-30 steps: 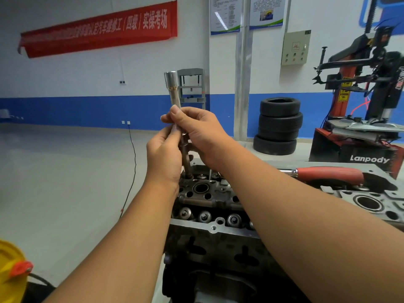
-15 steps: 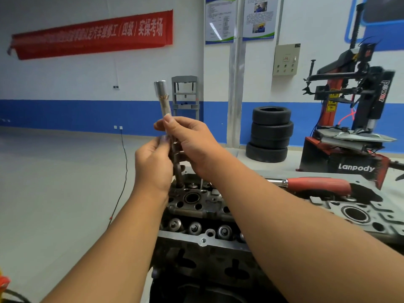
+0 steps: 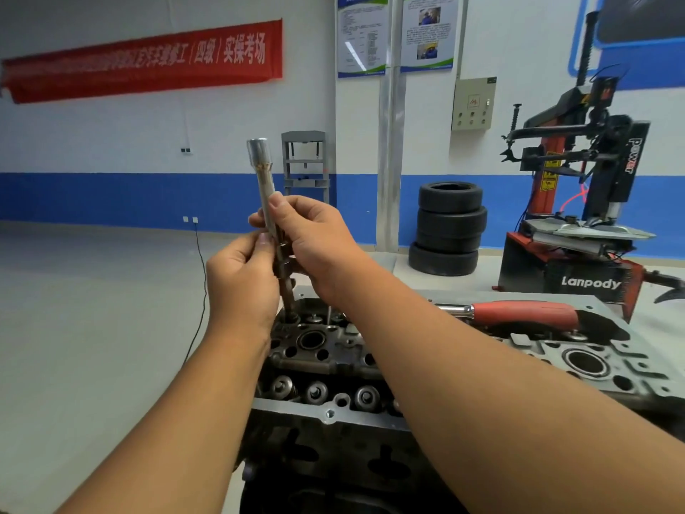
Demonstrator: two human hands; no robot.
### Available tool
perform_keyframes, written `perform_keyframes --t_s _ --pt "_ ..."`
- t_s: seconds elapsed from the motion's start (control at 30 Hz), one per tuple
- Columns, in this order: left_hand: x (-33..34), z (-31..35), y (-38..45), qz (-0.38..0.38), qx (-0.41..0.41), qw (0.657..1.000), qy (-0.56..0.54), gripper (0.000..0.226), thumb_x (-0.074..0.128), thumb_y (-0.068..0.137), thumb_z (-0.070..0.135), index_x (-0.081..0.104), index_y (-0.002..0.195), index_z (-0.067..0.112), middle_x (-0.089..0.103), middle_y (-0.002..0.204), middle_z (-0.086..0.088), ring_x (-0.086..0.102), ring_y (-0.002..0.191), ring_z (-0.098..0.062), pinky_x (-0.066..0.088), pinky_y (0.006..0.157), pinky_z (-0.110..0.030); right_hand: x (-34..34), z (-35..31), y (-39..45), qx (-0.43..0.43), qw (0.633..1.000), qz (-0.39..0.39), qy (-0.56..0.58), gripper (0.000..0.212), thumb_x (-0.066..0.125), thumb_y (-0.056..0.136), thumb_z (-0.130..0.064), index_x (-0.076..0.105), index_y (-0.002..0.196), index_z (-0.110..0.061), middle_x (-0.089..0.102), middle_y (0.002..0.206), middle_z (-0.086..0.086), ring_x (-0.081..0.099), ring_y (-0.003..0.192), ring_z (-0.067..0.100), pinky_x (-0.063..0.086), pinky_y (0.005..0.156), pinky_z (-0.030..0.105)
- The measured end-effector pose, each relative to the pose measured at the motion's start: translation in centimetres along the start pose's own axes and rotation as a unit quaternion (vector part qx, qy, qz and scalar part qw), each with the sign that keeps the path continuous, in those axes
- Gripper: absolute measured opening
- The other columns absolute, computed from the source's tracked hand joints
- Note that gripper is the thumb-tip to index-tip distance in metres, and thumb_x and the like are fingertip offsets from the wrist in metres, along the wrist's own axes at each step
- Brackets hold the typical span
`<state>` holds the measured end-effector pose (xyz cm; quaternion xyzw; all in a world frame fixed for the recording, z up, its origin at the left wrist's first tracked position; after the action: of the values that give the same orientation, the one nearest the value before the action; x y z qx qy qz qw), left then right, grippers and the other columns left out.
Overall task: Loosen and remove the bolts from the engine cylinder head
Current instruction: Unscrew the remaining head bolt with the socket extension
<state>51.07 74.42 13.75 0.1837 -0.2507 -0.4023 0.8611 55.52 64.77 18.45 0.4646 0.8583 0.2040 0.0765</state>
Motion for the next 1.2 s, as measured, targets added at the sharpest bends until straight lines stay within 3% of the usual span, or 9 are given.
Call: perform_keyframes --t_s 0.2,0.37,0.5,0.6,0.67,0.73,0.9,1.07,1.2 --pt "-0.2 0.3 -0.1 0.018 0.035 0.999 0.004 0.016 0.078 0.094 0.023 0.077 0.083 0.033 0.079 0.085 0.001 0.078 0.084 -0.022 0.066 0.079 -0.050 0.4 0.4 0.1 -0.007 0.999 -0.013 0.037 0.022 0.071 0.099 -0.024 0.061 0.107 -0.007 0.077 0.111 0.017 0.074 0.089 0.019 0.064 0.085 0.042" --pt "0.4 0.4 -0.4 -0.024 0.015 0.999 -0.023 0.021 0.063 0.099 0.036 0.082 0.090 0.034 0.078 0.082 0.004 0.075 0.078 -0.010 0.063 0.068 -0.032 0.1 0.3 0.3 -0.015 1.000 -0.003 0.016 0.020 0.064 0.103 -0.028 0.069 0.098 -0.009 0.076 0.114 0.014 0.069 0.081 0.013 0.056 0.059 0.027" --pt "0.2 0.5 -0.3 -0.003 0.015 1.000 0.010 0.020 0.062 0.105 0.028 0.079 0.093 0.031 0.079 0.086 0.003 0.078 0.086 -0.023 0.065 0.073 -0.047 0.0 0.6 0.3 -0.003 1.000 -0.014 0.006 0.024 0.063 0.103 -0.035 0.071 0.094 -0.015 0.077 0.112 0.009 0.070 0.085 0.021 0.058 0.063 0.036" --pt "-0.2 0.8 -0.3 0.015 0.045 0.999 0.023 0.014 0.078 0.095 0.027 0.078 0.087 0.038 0.080 0.090 0.003 0.079 0.089 -0.025 0.065 0.081 -0.053 0.0 0.7 0.3 -0.016 0.999 -0.013 0.025 0.018 0.074 0.097 -0.028 0.067 0.094 -0.012 0.077 0.110 0.016 0.074 0.095 0.030 0.061 0.088 0.057" --pt "-0.3 0.8 -0.3 0.016 0.043 0.999 0.010 0.014 0.081 0.092 0.030 0.080 0.086 0.043 0.080 0.091 0.005 0.079 0.088 -0.022 0.065 0.080 -0.049 0.1 0.7 0.4 -0.019 0.999 -0.018 0.021 0.017 0.074 0.096 -0.026 0.067 0.093 -0.011 0.077 0.108 0.017 0.074 0.095 0.030 0.059 0.092 0.061" --pt "-0.3 0.5 -0.3 0.008 0.018 1.000 -0.024 0.005 0.078 0.094 0.035 0.083 0.092 0.037 0.081 0.092 0.002 0.079 0.091 -0.023 0.065 0.079 -0.045 0.2 0.6 0.4 -0.013 1.000 -0.021 0.010 0.018 0.071 0.098 -0.028 0.069 0.097 -0.011 0.078 0.108 0.013 0.074 0.091 0.023 0.063 0.085 0.053" --pt "0.2 0.0 -0.2 -0.008 -0.005 1.000 -0.006 0.024 0.060 0.104 0.040 0.081 0.098 0.029 0.079 0.086 0.001 0.078 0.091 -0.031 0.063 0.068 -0.042 0.2 0.3 0.2 0.007 1.000 -0.015 -0.004 0.030 0.057 0.106 -0.035 0.072 0.097 -0.011 0.076 0.102 0.007 0.070 0.077 0.011 0.057 0.060 0.031" --pt "-0.5 0.4 -0.2 0.018 0.042 0.999 0.026 0.007 0.079 0.094 0.031 0.079 0.091 0.037 0.080 0.092 0.004 0.079 0.089 -0.023 0.065 0.079 -0.051 0.4 0.6 0.0 0.002 0.999 -0.032 0.019 0.021 0.068 0.100 -0.031 0.066 0.101 -0.010 0.077 0.111 0.015 0.074 0.099 0.031 0.062 0.089 0.050" --pt "-0.2 0.4 -0.4 -0.001 0.024 1.000 -0.007 0.010 0.073 0.095 0.038 0.082 0.096 0.033 0.081 0.093 0.002 0.079 0.090 -0.023 0.065 0.076 -0.045 0.2 0.5 0.2 -0.008 1.000 -0.024 0.011 0.018 0.067 0.101 -0.028 0.067 0.096 -0.011 0.077 0.111 0.014 0.073 0.091 0.021 0.063 0.077 0.043"
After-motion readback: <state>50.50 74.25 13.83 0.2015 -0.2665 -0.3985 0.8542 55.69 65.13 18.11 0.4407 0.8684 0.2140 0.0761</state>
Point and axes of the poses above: each hand's wrist, its own y-axis towards the middle knuckle, its own x-axis out of the palm, z = x × y, the point moved 6 cm from there along y, towards the middle knuckle
